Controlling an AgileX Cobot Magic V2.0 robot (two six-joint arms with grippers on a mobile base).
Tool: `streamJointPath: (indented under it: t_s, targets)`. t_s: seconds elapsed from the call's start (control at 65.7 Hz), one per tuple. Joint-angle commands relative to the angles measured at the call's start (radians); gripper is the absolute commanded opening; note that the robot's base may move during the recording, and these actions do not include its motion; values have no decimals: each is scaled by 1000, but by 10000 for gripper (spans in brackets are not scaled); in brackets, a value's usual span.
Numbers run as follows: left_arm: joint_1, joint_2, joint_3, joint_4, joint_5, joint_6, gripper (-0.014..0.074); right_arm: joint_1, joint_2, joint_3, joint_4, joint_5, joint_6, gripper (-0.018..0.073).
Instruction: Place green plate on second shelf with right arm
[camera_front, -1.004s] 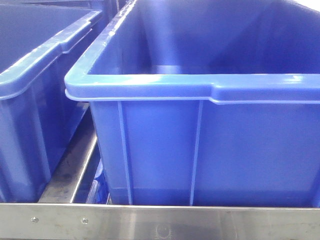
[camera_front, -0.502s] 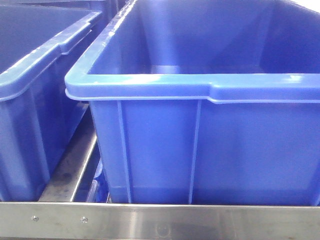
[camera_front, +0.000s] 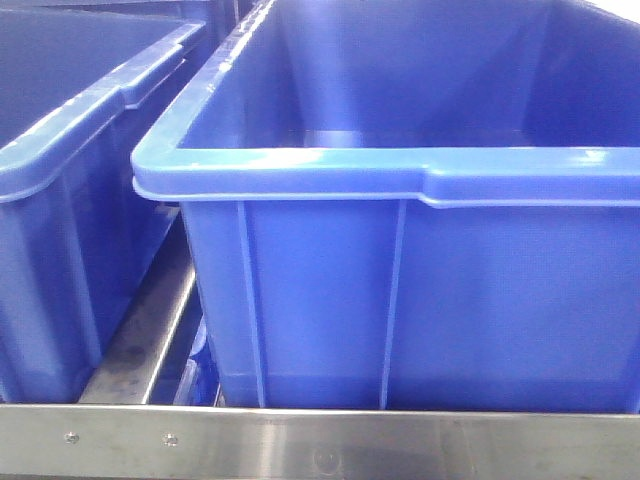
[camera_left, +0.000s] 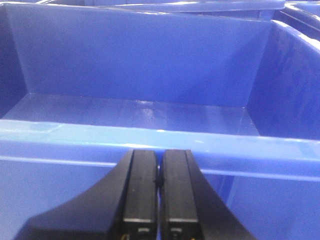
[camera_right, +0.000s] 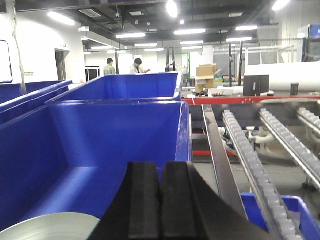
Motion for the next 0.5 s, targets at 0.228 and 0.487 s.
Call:
streamJointPath:
  t_s: [0.228, 0.487]
  targets:
    - [-2, -17, 41, -2, -90, -3, 130, -5, 7, 9, 109, -154, -48, 48]
    - [-2, -17, 41, -2, -90, -3, 130, -5, 7, 19, 405, -150, -446, 48]
